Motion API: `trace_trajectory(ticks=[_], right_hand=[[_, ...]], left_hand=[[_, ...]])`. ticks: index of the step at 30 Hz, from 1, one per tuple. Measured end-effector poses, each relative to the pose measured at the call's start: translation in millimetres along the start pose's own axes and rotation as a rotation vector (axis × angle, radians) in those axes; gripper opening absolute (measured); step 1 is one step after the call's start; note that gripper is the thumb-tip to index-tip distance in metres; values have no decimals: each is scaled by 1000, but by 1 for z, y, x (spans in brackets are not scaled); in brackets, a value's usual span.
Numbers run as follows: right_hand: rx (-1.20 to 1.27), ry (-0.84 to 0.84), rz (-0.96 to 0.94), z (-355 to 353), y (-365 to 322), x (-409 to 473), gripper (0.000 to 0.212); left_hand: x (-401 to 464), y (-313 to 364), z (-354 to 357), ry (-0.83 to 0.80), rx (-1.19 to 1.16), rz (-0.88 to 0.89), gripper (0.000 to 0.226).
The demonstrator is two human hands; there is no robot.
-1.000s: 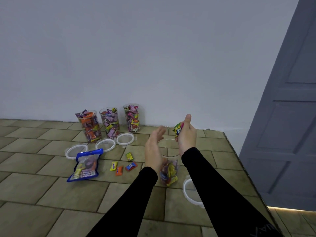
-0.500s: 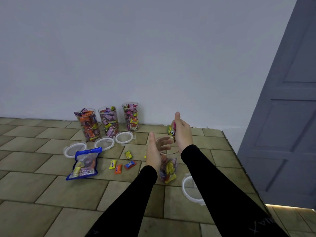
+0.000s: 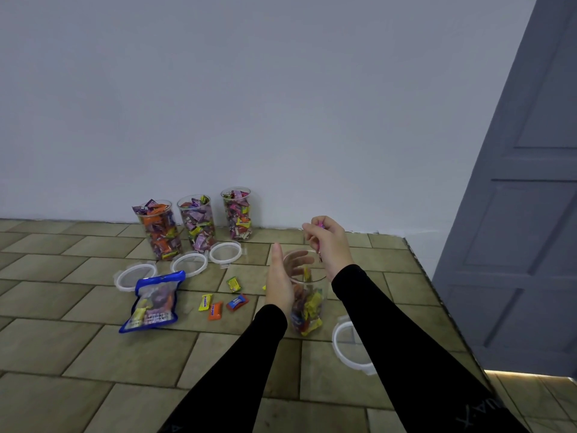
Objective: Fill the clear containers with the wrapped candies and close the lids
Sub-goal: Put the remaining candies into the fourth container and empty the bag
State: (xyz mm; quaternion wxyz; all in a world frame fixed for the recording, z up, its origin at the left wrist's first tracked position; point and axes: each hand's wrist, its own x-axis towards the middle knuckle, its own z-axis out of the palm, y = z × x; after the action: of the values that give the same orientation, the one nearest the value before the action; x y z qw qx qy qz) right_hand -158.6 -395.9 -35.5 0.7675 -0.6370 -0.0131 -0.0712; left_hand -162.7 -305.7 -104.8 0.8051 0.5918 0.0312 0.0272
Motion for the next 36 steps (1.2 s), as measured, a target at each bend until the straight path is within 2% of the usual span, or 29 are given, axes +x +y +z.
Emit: trace_trajectory(ticks=[13, 22, 26, 30, 32, 34, 36], right_hand=[[108, -45, -33, 0, 5, 0, 19], [-38, -4, -30, 3, -1, -3, 23], [-230, 47, -169, 14, -5, 1, 23], [-397, -2, -321, 46, -8, -9, 13], [-503, -99, -392, 66, -2, -19, 10], [-598, -209, -417, 87, 18, -26, 9], [-700, -250, -383, 97, 46, -27, 9]], left_hand=[[3, -3, 1, 4, -58, 5, 69], [7, -6, -4, -41, 9, 0, 75], [2, 4, -16, -51, 82, 49, 66], [3, 2, -53, 133, 321, 181, 45], [6, -2, -76, 223, 626, 232, 30], [7, -5, -99, 281, 1016, 130, 37], [3, -6, -114, 261, 1232, -9, 54]])
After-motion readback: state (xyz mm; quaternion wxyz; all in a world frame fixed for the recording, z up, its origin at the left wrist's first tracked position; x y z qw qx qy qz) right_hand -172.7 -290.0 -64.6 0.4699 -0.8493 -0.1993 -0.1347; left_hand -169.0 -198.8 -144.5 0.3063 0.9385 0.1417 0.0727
